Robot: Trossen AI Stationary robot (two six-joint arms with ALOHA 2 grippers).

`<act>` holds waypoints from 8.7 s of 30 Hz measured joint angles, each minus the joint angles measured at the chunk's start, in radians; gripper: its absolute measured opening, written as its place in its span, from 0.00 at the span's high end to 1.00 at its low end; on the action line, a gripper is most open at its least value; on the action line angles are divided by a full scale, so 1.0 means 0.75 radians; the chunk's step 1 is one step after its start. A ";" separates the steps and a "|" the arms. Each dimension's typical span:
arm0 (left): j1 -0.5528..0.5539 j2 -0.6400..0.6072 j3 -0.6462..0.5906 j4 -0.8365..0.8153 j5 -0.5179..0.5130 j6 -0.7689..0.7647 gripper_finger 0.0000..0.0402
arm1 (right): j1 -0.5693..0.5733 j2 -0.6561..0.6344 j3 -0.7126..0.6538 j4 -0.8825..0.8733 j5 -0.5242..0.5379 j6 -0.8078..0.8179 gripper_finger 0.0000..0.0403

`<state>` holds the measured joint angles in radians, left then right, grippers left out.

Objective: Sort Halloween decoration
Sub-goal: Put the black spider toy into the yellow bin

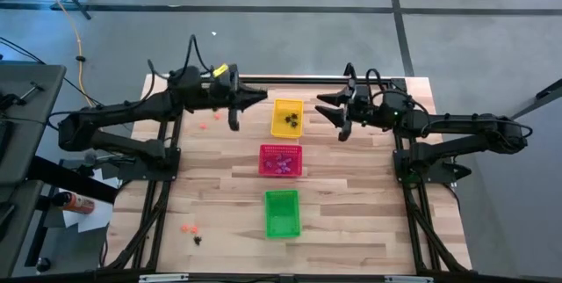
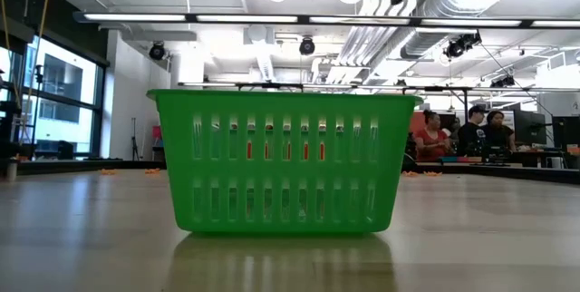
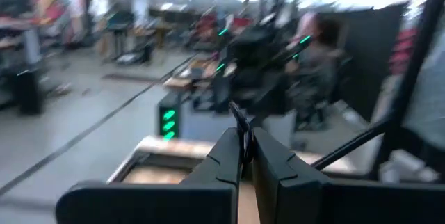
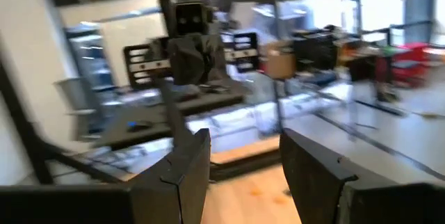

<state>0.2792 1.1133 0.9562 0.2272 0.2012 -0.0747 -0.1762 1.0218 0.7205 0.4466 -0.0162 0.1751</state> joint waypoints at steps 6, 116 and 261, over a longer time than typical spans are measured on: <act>-0.188 0.000 0.000 0.093 -0.088 -0.033 1.00 | 0.034 0.000 0.000 0.007 -0.086 -0.001 0.58; -0.345 -0.154 -0.324 0.182 -0.472 -0.012 0.60 | 0.027 -0.001 0.000 -0.112 0.069 -0.129 0.58; 0.815 0.891 0.065 -1.331 -0.639 -0.409 0.68 | 0.027 0.000 0.000 -0.270 0.098 0.010 0.58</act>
<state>0.8902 1.7818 1.0047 -0.7714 -0.2780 -0.3811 -0.1562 1.0218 0.7204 0.2444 0.0570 0.1829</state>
